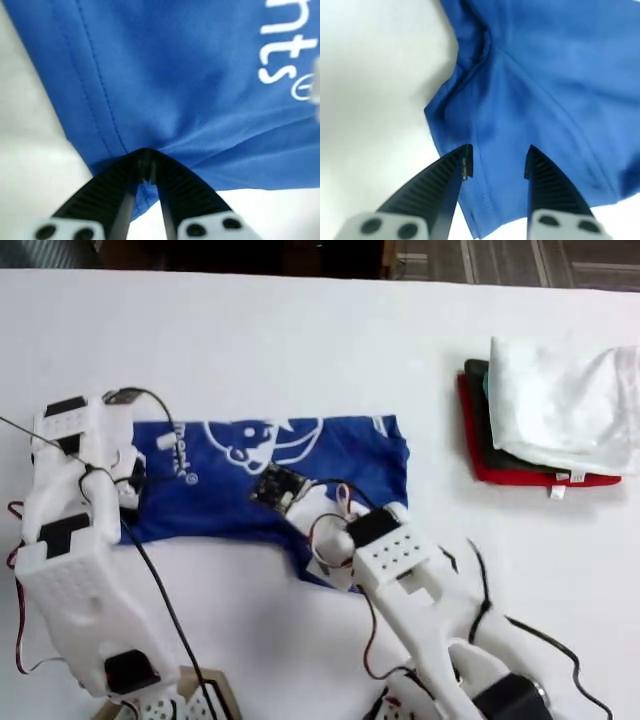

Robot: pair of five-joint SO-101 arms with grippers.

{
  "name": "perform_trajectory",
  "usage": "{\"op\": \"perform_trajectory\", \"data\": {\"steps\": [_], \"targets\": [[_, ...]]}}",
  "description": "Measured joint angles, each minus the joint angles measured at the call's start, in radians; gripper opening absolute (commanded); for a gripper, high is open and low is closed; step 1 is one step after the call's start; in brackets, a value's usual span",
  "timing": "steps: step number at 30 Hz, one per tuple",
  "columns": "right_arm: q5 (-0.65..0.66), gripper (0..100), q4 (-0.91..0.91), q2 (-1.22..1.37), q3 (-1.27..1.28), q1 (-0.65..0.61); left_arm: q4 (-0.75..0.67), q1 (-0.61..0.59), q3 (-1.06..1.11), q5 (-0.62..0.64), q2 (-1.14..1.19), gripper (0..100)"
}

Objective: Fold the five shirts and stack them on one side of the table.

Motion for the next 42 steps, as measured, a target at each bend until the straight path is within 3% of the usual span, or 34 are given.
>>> {"op": "perform_trajectory", "data": {"steps": [20,26,42], "targets": [[0.0,18.0,0.029,-0.025,0.084,-0.061,0.0,0.0,-0.003,0.0,0.0,3],[0.002,17.8,-0.012,-0.02,0.167,-0.14,0.0,0.0,-0.003,0.0,0.0,3],[0.0,17.7,-0.098,0.12,0.149,-0.069,0.0,0.0,-0.003,0.0,0.0,3]]}}
